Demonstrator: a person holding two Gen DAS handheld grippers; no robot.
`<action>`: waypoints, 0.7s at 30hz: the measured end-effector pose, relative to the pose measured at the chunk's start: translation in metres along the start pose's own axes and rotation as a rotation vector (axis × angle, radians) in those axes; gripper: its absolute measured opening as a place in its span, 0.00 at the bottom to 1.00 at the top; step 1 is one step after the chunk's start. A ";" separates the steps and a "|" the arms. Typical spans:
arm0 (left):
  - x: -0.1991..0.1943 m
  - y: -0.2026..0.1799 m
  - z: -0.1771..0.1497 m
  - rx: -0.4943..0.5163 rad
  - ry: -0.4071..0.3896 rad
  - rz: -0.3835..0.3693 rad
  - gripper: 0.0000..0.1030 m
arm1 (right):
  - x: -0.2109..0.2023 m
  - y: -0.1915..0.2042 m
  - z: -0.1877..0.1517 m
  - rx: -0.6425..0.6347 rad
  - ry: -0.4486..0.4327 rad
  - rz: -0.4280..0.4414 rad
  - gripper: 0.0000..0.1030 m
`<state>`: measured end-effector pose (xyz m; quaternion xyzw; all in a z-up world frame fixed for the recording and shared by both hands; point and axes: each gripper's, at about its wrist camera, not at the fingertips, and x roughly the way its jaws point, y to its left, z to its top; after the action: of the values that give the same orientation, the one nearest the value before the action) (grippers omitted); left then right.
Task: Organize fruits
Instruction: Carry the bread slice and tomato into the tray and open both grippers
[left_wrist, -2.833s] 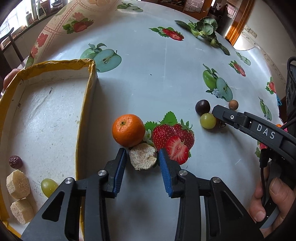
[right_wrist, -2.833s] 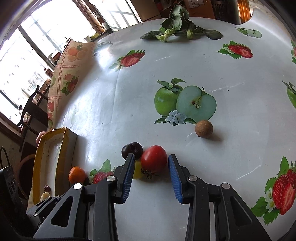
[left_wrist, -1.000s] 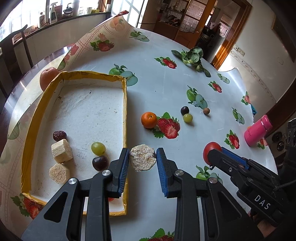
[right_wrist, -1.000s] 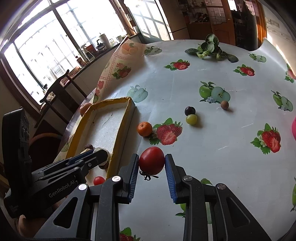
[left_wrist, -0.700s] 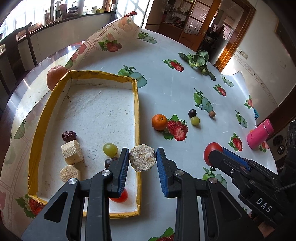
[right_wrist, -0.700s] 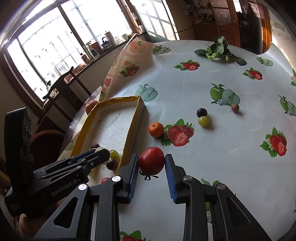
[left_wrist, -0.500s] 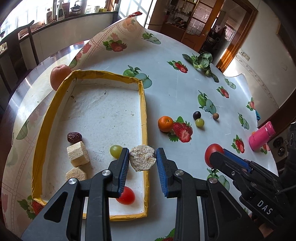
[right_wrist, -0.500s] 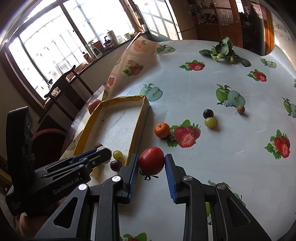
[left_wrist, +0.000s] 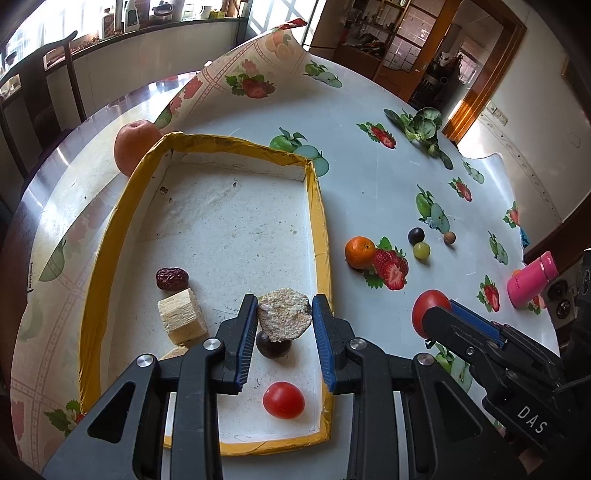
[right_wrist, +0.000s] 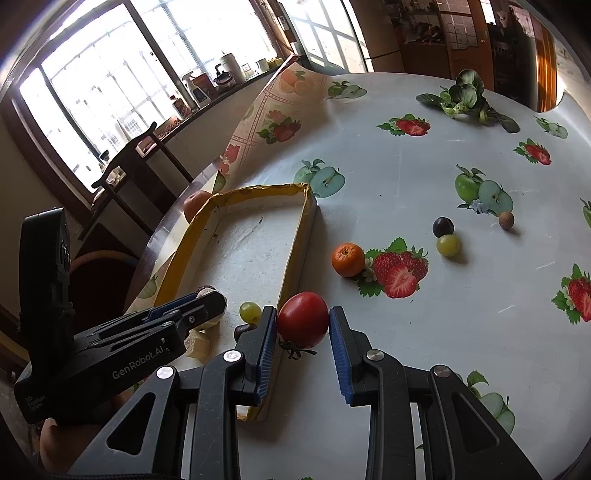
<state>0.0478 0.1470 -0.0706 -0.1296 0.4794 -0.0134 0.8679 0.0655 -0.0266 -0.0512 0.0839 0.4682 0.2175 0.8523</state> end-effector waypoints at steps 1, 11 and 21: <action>0.001 0.002 0.001 -0.001 0.002 0.000 0.27 | 0.002 0.001 0.000 0.000 0.001 0.001 0.28; 0.010 0.027 0.017 -0.017 0.000 0.023 0.26 | 0.023 0.014 0.007 -0.016 0.020 0.017 0.28; 0.029 0.062 0.060 -0.056 -0.011 0.065 0.27 | 0.067 0.047 0.024 -0.079 0.055 0.044 0.28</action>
<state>0.1070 0.2153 -0.0793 -0.1384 0.4787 0.0287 0.8665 0.1034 0.0471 -0.0728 0.0543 0.4807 0.2565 0.8367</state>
